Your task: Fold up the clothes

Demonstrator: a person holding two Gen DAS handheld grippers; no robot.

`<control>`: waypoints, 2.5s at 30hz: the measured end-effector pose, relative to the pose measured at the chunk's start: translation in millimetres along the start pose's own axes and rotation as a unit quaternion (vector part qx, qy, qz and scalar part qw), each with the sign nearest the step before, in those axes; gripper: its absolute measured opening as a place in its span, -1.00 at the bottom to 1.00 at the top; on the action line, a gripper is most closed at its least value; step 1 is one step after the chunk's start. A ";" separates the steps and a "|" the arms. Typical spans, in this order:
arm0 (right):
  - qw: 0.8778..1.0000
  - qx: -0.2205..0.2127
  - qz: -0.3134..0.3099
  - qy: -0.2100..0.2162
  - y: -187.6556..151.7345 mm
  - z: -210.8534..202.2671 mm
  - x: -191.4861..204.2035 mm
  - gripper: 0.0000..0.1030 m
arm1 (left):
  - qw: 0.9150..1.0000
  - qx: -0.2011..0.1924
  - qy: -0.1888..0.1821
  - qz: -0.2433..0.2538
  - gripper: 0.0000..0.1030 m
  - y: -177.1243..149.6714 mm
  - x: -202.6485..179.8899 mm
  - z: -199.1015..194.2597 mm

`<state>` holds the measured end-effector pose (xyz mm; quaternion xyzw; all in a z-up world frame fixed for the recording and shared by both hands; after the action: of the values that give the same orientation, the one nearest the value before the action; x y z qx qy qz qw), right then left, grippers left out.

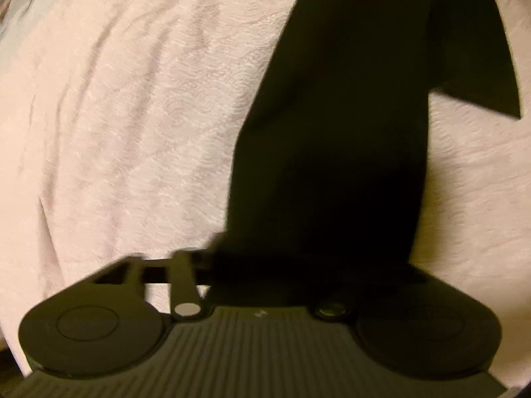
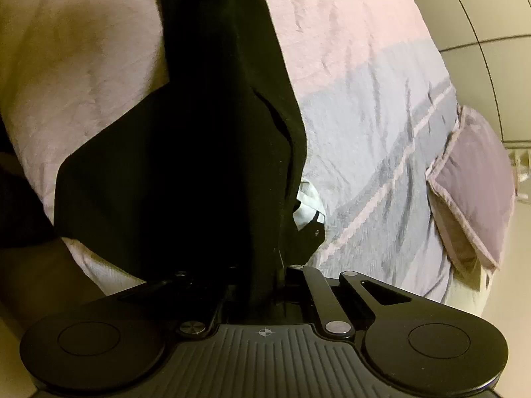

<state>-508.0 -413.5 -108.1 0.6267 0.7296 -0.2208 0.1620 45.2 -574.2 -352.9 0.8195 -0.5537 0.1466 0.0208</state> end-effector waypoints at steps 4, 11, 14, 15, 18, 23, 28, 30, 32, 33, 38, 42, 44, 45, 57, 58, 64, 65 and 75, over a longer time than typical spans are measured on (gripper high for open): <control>1.000 -0.006 0.019 -0.022 10.8 9.2 -3.7 -0.96 | 0.999 -0.013 0.024 -0.040 -0.86 -12.8 3.8 -30.3; 0.991 -0.077 0.027 -0.108 72.0 16.8 -121.3 -0.97 | 0.967 -0.034 0.147 -0.205 -0.88 -57.6 57.2 -130.0; 0.978 -0.122 0.000 -0.166 114.9 6.0 -188.6 -0.97 | 0.942 -0.035 0.231 -0.240 -0.89 -75.3 83.5 -194.2; 0.972 -0.136 0.003 -0.190 126.6 -3.7 -211.4 -0.97 | 0.930 -0.033 0.264 -0.253 -0.90 -82.4 91.9 -218.9; 0.946 -0.180 0.025 -0.267 148.8 -54.8 -270.9 -0.97 | 0.887 -0.036 0.354 -0.296 -0.90 -111.4 110.2 -299.4; 0.899 -0.238 0.056 -0.364 144.2 -148.1 -306.0 -0.97 | 0.819 -0.054 0.466 -0.329 -0.90 -145.3 89.4 -424.4; 0.875 -0.265 0.075 -0.399 109.9 -177.0 -267.9 -0.97 | 0.819 -0.041 0.485 -0.304 -0.90 -149.1 3.6 -464.5; 0.882 -0.264 0.083 -0.382 90.6 -163.3 -237.5 -0.97 | 0.833 -0.027 0.472 -0.287 -0.90 -141.5 -47.4 -457.4; 0.894 -0.258 0.090 -0.354 69.6 -140.7 -203.1 -0.97 | 0.859 -0.009 0.433 -0.274 -0.89 -132.3 -108.7 -433.8; 0.904 -0.251 0.093 -0.332 58.1 -122.7 -183.7 -0.97 | 0.872 0.000 0.404 -0.274 -0.89 -128.6 -145.2 -417.1; 0.968 -0.177 0.065 -0.166 4.0 -6.4 -60.3 -0.97 | 0.924 0.064 0.230 -0.300 -0.89 -57.4 -291.1 -302.1; 0.992 -0.114 0.006 -0.055 -31.3 72.2 28.9 -0.97 | 0.940 0.089 0.110 -0.310 -0.89 -5.9 -388.6 -219.4; 0.994 -0.106 -0.005 -0.039 -39.2 82.4 51.2 -0.97 | 0.945 0.102 0.091 -0.296 -0.91 -12.1 -435.2 -198.5; 0.994 -0.105 -0.002 -0.035 -39.8 82.7 56.6 -0.97 | 0.947 0.111 0.096 -0.286 -0.91 -15.6 -441.8 -191.3; 0.993 -0.082 -0.025 -0.079 -66.0 58.5 63.7 -0.98 | 0.935 0.122 0.235 -0.235 -0.92 -54.5 -396.0 -232.5; 0.994 -0.072 -0.025 -0.077 -67.7 63.4 67.1 -0.98 | 0.939 0.117 0.217 -0.238 -0.92 -50.8 -401.6 -224.0; 0.996 -0.022 -0.064 -0.063 -55.7 103.3 80.1 -0.97 | 0.968 0.095 0.094 -0.214 -0.59 -24.0 -456.1 -181.6; 0.996 -0.018 -0.067 -0.061 -56.0 104.1 78.9 -0.97 | 0.967 0.099 0.089 -0.218 -0.52 -25.3 -463.1 -182.3; 0.989 0.035 -0.120 -0.084 -61.3 134.9 47.3 -0.97 | 0.908 0.161 0.063 -0.381 -0.37 -127.6 -459.3 -210.2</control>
<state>-581.5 -451.7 -239.7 0.5188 0.7750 -0.3165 0.1731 -41.9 -69.6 -256.5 0.9493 -0.1660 0.2658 -0.0227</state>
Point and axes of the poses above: each gripper's, at about its wrist camera, not at the fingertips, and z roughly the way its jaws point, x to its left, y to its top, the point moved 1 cm from there along z, roughly the way its jaws point, and after that the axes turned 6 degrees about x, right-handed, at the moved point
